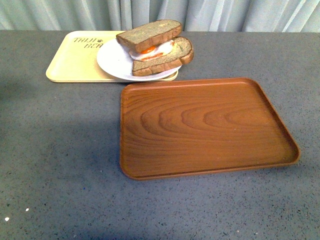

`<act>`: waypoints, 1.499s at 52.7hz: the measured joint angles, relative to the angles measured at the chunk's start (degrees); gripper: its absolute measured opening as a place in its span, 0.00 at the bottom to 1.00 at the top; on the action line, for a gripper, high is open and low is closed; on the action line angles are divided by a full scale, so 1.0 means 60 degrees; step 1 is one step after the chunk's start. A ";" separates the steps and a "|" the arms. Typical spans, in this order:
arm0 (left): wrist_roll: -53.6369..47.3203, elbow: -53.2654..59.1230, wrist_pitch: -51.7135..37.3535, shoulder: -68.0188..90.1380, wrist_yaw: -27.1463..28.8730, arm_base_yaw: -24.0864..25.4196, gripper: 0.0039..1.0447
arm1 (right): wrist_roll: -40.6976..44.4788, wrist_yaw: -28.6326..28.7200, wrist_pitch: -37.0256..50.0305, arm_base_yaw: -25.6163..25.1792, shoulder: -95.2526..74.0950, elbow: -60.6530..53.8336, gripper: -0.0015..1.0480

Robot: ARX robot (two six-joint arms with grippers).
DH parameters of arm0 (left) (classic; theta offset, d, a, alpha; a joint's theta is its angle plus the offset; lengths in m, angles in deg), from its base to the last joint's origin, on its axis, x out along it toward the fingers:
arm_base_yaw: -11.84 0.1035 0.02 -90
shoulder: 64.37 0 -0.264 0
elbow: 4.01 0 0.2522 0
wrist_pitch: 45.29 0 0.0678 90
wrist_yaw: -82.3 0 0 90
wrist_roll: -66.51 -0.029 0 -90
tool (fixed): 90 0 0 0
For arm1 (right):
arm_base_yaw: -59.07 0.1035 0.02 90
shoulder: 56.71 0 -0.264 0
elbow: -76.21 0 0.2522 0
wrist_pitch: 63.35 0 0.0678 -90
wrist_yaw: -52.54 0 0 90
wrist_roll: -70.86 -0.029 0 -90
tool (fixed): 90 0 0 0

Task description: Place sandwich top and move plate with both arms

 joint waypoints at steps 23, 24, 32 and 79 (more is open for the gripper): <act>-0.4761 0.3912 0.2605 -0.7391 0.0408 -0.0335 0.01 | 0.0000 -0.0018 -0.0015 0.0000 0.0011 0.0000 0.91; -0.4776 0.3927 0.2809 -0.7624 0.0412 -0.0335 0.01 | 0.0000 -0.0018 -0.0015 0.0000 0.0011 0.0000 0.91; -0.4816 0.3942 0.4739 -0.9522 0.0408 -0.0335 0.01 | 0.0000 -0.0022 -0.0015 0.0000 0.0011 0.0000 0.91; -0.4849 0.4266 0.9424 -1.4855 0.0408 -0.0335 0.01 | 0.0000 -0.0022 -0.0015 0.0000 0.0011 0.0000 0.91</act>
